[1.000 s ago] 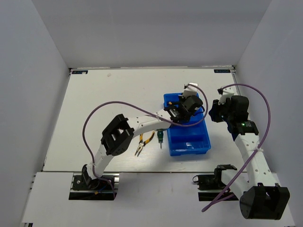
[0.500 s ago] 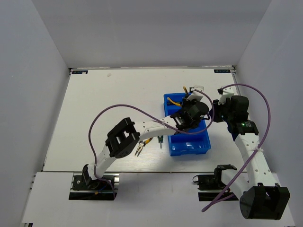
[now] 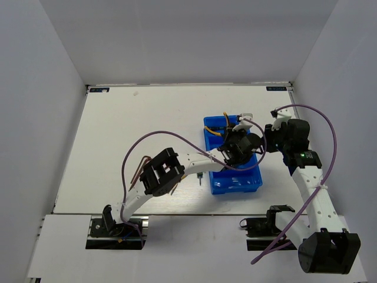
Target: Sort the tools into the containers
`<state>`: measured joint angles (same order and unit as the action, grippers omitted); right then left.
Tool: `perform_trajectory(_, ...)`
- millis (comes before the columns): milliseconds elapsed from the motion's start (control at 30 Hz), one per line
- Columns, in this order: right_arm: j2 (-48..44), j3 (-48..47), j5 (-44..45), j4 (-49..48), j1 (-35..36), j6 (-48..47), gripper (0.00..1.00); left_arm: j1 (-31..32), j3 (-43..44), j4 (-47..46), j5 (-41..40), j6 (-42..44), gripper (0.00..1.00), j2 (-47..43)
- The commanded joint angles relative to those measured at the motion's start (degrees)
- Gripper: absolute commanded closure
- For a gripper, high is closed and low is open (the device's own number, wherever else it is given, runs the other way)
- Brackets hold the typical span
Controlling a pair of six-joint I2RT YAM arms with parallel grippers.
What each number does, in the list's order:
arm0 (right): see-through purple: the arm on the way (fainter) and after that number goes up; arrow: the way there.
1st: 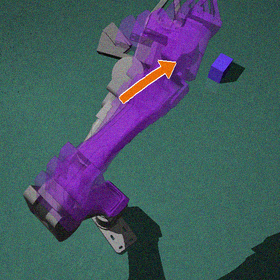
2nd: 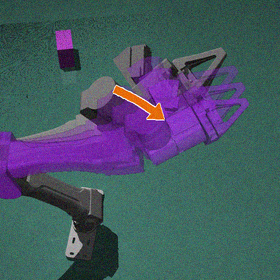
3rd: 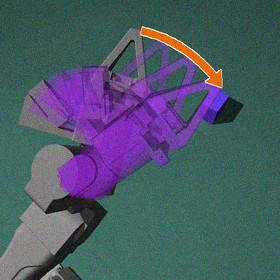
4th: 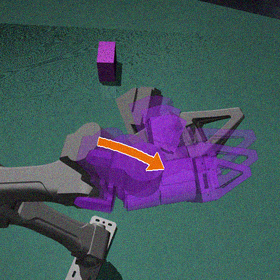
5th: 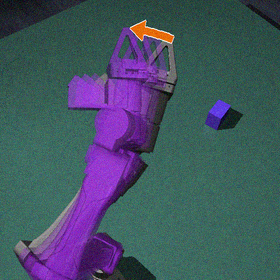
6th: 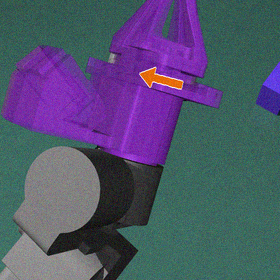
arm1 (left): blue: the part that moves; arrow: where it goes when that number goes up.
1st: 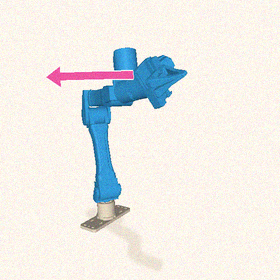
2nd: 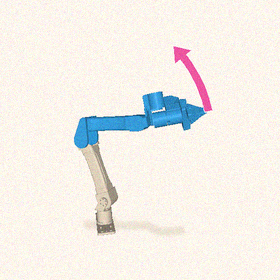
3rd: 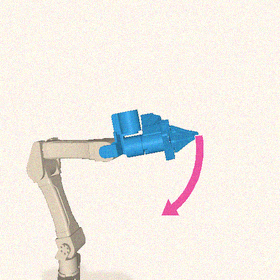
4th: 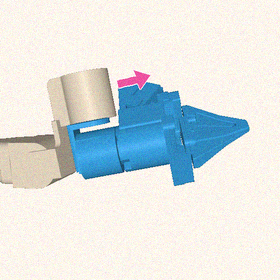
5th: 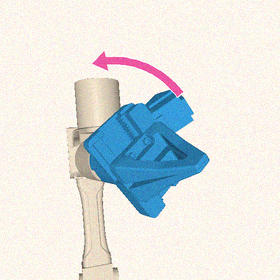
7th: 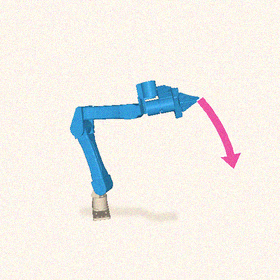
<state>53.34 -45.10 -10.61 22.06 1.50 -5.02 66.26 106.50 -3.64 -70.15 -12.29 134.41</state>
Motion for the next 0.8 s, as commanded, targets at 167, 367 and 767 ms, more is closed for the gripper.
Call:
perform_trajectory(167, -1.3, 0.0, 0.2, -2.2, -0.4, 0.2, 0.72, 1.7, 3.0, -3.9, -7.9, 1.7, 1.0, 0.1)
perform_trajectory(367, -1.5, -0.1, 0.6, -1.9, -0.4, 0.2, 0.72, 2.8, 1.9, -5.1, -9.5, 1.7, 1.0, 0.1)
perform_trajectory(767, -1.8, -0.7, 4.0, -1.6, -0.4, -0.4, 0.72, 3.4, 1.3, -5.1, -7.8, 1.2, 1.0, 1.6)
